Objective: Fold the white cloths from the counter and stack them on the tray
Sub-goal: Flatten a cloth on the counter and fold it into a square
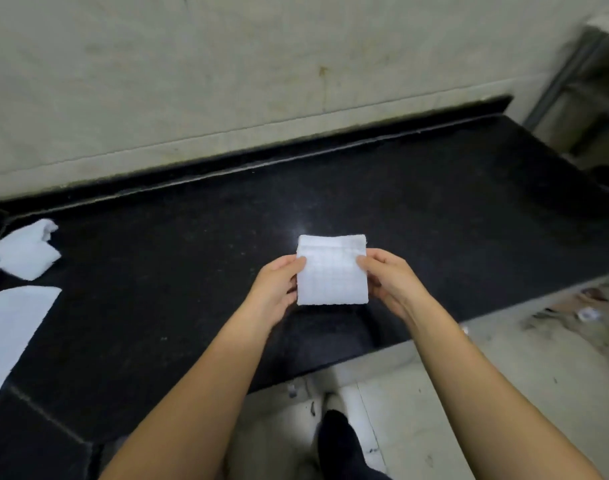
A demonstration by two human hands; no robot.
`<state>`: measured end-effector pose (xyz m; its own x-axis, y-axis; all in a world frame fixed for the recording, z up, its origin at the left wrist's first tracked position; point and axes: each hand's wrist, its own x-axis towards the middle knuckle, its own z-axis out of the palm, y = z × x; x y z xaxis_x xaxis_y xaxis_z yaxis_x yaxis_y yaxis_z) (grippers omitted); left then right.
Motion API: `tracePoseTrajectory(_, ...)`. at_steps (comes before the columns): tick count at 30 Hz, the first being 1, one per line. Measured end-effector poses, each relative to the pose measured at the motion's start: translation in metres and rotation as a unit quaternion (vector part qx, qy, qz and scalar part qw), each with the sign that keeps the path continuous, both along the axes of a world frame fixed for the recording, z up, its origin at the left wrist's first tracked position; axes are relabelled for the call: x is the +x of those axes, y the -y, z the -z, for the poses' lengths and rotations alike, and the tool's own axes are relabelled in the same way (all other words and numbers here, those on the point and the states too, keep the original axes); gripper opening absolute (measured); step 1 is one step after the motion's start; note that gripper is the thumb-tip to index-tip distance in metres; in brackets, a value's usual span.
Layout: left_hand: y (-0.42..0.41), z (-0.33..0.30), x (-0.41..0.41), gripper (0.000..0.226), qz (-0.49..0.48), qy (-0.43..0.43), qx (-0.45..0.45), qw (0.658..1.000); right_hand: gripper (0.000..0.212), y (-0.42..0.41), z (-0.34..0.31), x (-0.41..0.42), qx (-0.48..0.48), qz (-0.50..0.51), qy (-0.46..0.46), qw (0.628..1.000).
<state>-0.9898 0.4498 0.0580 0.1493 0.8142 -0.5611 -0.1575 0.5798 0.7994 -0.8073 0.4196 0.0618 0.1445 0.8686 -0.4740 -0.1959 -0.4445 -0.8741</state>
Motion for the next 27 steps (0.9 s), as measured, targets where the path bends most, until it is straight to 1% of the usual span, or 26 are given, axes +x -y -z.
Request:
tracePoseTrajectory(6, 0.048, 0.003, 0.085, 0.008, 0.148, 0.009, 0.002, 0.989, 0.013, 0.102, 0.005, 0.068, 0.000, 0.151, 0.026, 0.988)
tracePoseTrajectory(10, 0.082, 0.000, 0.151, 0.010, 0.223, 0.006, -0.002, 0.975, 0.013, 0.158, 0.006, 0.118, 0.006, 0.244, 0.008, 0.970)
tracePoseTrajectory(14, 0.101, -0.005, 0.227, 0.012, 0.288, -0.006, 0.017, 0.958, 0.012, 0.199, 0.002, 0.176, 0.017, 0.321, 0.001, 0.947)
tracePoseTrajectory(20, 0.125, -0.016, 0.379, 0.010, 0.361, -0.001, 0.062, 0.930, 0.015, 0.244, -0.012, 0.302, 0.046, 0.394, 0.017, 0.918)
tracePoseTrajectory(27, 0.169, -0.029, 0.538, 0.012, 0.372, 0.018, 0.063, 0.926, 0.016, 0.288, -0.033, 0.456, 0.045, 0.412, 0.049, 0.909)
